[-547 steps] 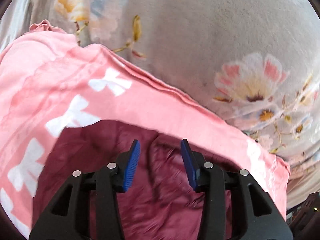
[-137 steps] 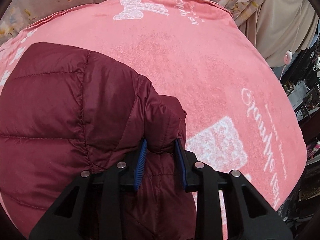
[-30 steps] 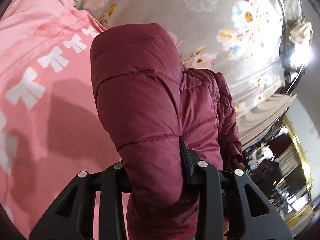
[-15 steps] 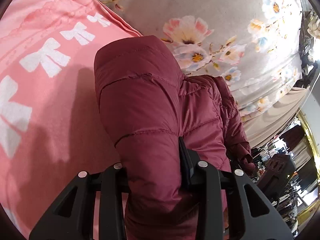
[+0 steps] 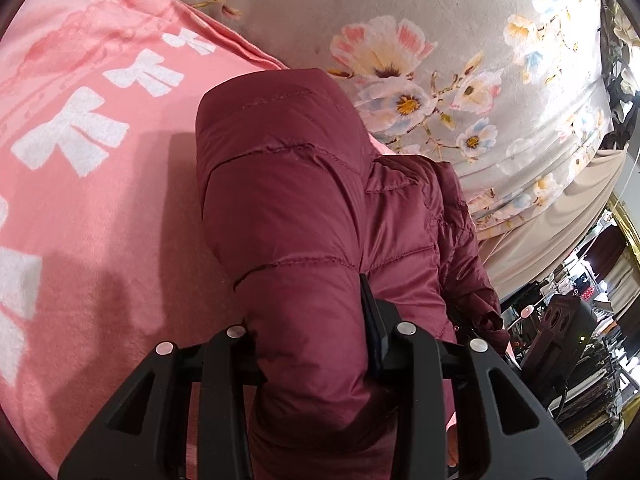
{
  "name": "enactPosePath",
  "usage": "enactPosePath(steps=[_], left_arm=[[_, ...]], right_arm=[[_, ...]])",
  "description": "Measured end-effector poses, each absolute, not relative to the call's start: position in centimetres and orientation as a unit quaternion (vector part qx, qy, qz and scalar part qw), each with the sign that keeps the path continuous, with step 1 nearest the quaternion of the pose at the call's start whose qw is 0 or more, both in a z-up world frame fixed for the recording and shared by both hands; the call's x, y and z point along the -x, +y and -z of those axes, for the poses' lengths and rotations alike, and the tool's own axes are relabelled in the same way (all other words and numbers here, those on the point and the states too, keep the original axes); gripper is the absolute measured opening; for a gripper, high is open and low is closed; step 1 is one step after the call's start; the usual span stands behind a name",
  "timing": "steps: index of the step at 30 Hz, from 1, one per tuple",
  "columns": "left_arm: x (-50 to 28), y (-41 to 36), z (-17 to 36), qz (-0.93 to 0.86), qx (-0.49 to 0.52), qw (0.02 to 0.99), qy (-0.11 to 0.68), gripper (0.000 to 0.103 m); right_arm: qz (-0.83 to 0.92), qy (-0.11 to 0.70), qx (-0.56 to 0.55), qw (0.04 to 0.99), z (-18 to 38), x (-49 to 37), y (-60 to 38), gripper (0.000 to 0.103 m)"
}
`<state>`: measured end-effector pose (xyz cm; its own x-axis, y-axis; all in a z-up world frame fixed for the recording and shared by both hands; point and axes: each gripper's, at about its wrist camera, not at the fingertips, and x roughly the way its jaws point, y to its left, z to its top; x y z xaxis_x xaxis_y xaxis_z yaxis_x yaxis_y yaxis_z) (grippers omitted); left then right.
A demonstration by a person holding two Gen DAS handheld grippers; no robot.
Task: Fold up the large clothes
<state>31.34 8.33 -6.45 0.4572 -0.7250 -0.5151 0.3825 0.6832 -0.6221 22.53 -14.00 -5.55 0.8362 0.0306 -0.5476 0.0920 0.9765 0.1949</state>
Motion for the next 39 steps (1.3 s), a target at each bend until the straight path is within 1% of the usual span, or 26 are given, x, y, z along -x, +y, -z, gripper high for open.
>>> enactPosePath(steps=[5, 8, 11, 12, 13, 17, 20, 21, 22, 24, 27, 30, 36, 39], left_arm=[[-31.5, 8.3, 7.3, 0.33, 0.201, 0.827, 0.407, 0.037], [-31.5, 8.3, 7.8, 0.325, 0.196, 0.828, 0.413, 0.041], [-31.4, 8.3, 8.3, 0.304, 0.194, 0.831, 0.423, 0.057], [-31.3, 8.4, 8.2, 0.291, 0.19, 0.835, 0.426, 0.06], [-31.0, 8.5, 7.8, 0.273, 0.183, 0.842, 0.428, 0.065], [-29.3, 8.8, 4.7, 0.224, 0.145, 0.866, 0.423, 0.067], [-27.8, 8.8, 0.7, 0.178, 0.103, 0.899, 0.386, 0.073], [-27.6, 8.5, -0.4, 0.168, 0.095, 0.907, 0.375, 0.073], [-27.5, 8.1, -1.5, 0.16, 0.086, 0.912, 0.367, 0.073], [-27.7, 6.5, -3.8, 0.141, 0.063, 0.922, 0.355, 0.074], [-28.7, 3.9, -5.2, 0.112, 0.036, 0.931, 0.344, 0.076], [-30.6, 1.5, -3.9, 0.092, 0.014, 0.928, 0.362, 0.076], [-32.6, -0.5, 1.2, 0.056, -0.019, 0.918, 0.392, 0.076], [-32.7, -0.8, 2.6, 0.052, -0.028, 0.922, 0.382, 0.081]], right_arm=[[0.014, 0.312, -0.132, 0.941, 6.4, -22.6, -14.6, 0.018], [0.013, 0.334, -0.14, 0.932, 6.9, -22.6, -14.9, 0.022], [0.009, 0.347, -0.162, 0.924, 6.5, -22.0, -15.7, 0.031], [0.008, 0.347, -0.169, 0.922, 6.2, -21.5, -16.0, 0.032], [0.01, 0.344, -0.172, 0.923, 5.7, -20.8, -16.2, 0.034], [0.025, 0.314, -0.166, 0.935, 2.9, -17.2, -16.9, 0.034], [0.042, 0.27, -0.14, 0.952, -0.5, -15.4, -16.2, 0.035], [0.04, 0.264, -0.137, 0.954, -1.2, -15.5, -15.9, 0.034], [0.034, 0.255, -0.127, 0.958, -2.3, -15.9, -15.1, 0.027], [0.029, 0.248, -0.109, 0.962, -3.4, -17.2, -14.2, 0.015], [0.029, 0.262, -0.083, 0.961, -2.7, -19.9, -12.9, 0.005], [0.047, 0.288, -0.072, 0.954, 0.0, -22.0, -13.0, 0.003], [0.064, 0.316, -0.084, 0.943, 4.4, -23.2, -14.5, 0.0], [0.055, 0.323, -0.09, 0.94, 5.7, -23.5, -14.8, 0.0]])
